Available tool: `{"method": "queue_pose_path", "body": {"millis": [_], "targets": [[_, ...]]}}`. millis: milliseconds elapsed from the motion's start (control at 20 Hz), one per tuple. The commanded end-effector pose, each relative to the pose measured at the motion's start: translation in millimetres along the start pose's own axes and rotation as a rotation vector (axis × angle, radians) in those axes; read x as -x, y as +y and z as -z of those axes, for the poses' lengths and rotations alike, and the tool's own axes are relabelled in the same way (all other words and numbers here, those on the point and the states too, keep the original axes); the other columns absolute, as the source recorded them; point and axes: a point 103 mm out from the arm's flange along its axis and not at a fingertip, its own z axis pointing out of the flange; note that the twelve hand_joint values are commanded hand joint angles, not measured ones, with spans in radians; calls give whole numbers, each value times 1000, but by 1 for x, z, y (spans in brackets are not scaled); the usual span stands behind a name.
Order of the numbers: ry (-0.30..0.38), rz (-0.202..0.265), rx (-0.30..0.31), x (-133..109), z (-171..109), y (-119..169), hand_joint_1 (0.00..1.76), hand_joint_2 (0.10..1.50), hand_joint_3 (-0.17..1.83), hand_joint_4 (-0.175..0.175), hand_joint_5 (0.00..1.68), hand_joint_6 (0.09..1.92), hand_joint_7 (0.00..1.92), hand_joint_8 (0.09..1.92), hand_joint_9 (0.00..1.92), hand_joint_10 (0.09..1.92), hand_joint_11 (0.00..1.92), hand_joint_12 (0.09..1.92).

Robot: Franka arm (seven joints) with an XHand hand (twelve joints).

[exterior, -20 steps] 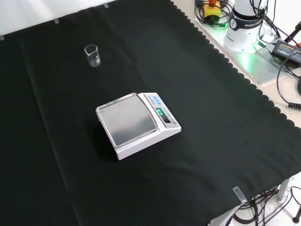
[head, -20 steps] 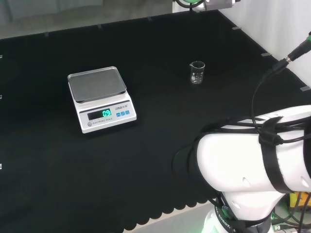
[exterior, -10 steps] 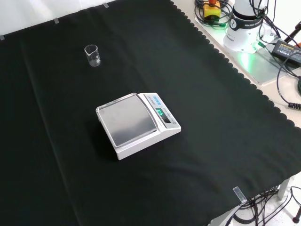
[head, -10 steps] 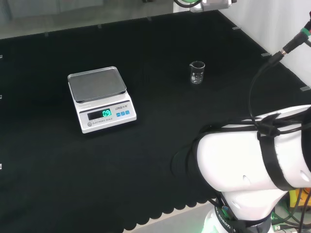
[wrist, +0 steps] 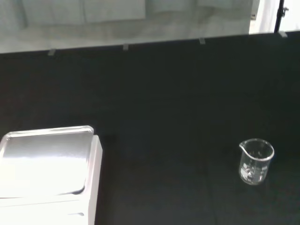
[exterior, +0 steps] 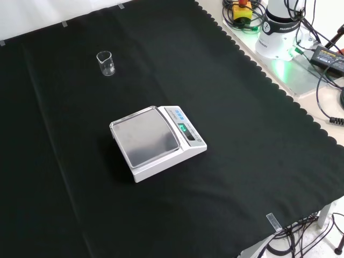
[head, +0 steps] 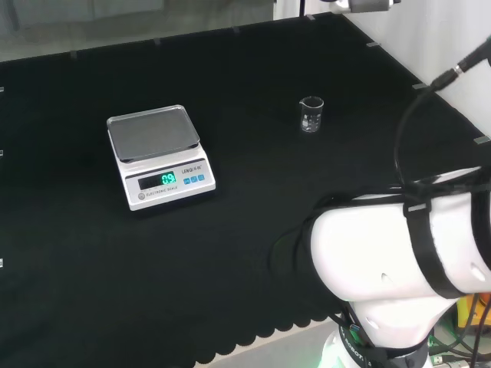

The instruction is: Pick up the beaker.

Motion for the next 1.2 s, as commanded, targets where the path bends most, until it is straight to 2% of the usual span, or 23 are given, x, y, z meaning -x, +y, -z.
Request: {"method": "queue_pose_path", "body": {"millis": [50,350,650,900,1200], "targets": [[-31,-33,-104,8,-28,65,374,791,0,-45,156,87,35,765,0,808,116,1531],[-26,-63,-181,20,-57,111,376,784,-3,-57,283,97,42,769,0,808,121,1526],[-17,-108,-262,42,-85,149,380,775,-7,-67,383,133,58,775,0,810,124,1521],[-38,-152,-320,60,-107,171,385,765,-11,-62,381,128,69,778,0,813,124,1517],[-12,-216,-391,93,-133,189,380,756,-15,-56,359,115,78,781,0,815,121,1516]]}}
